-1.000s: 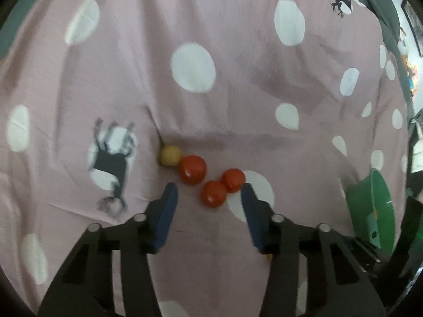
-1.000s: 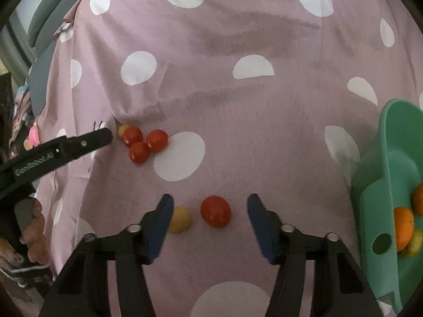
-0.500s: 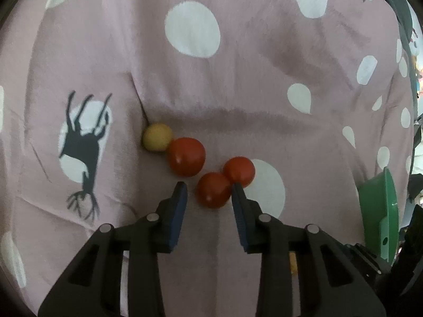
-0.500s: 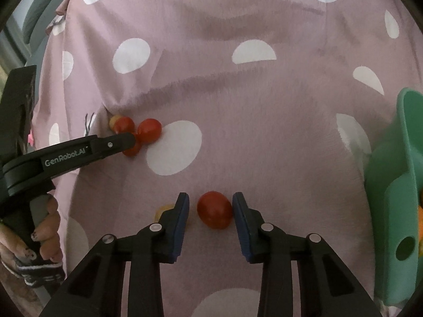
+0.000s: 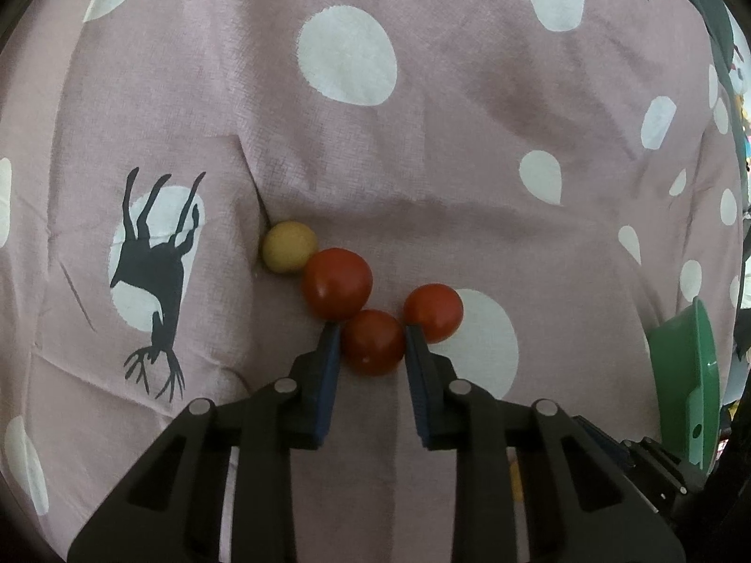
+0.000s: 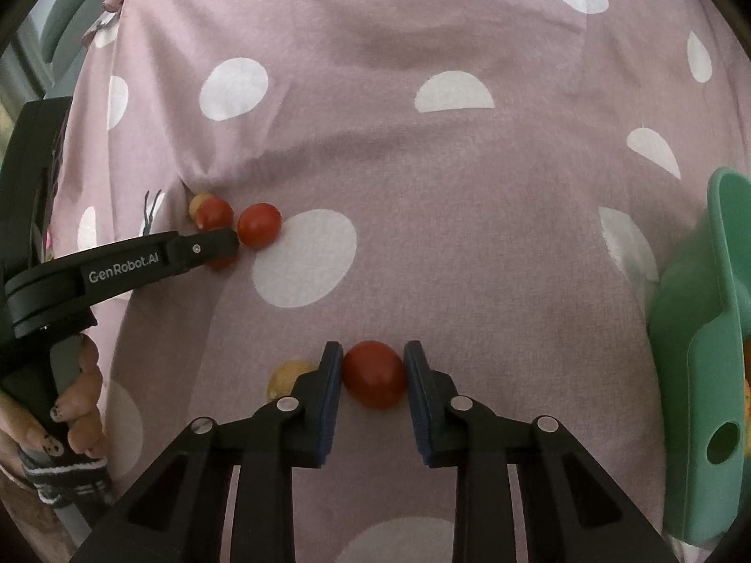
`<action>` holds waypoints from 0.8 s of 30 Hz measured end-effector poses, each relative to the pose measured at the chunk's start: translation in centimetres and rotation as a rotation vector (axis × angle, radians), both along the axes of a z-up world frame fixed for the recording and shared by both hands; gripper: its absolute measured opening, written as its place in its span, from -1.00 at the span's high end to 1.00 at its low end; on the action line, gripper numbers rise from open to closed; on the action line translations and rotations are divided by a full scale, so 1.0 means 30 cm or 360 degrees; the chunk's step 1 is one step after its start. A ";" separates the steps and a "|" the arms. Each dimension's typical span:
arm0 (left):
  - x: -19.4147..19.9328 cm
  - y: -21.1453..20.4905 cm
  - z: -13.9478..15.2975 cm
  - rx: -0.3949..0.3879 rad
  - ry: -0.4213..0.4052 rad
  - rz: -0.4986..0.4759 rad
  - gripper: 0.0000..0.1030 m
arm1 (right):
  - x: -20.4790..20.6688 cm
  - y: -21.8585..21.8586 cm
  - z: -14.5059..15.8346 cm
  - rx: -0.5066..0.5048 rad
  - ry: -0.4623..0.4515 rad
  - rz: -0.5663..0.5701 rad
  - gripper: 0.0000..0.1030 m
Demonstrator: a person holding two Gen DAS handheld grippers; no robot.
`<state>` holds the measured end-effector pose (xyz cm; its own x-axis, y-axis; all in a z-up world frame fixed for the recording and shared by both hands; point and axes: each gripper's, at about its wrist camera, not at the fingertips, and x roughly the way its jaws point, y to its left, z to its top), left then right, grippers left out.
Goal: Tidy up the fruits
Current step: 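Close each gripper around a red cherry tomato, then lift the held tomatoes and carry them toward the green bowl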
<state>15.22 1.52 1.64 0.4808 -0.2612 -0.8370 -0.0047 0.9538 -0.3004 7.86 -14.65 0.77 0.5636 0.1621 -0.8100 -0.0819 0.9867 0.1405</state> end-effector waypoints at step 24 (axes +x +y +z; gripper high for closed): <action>-0.169 0.040 0.222 -0.0065 -0.0200 -0.0017 0.49 | -0.053 -0.028 0.075 0.0043 -0.0108 -0.0009 0.46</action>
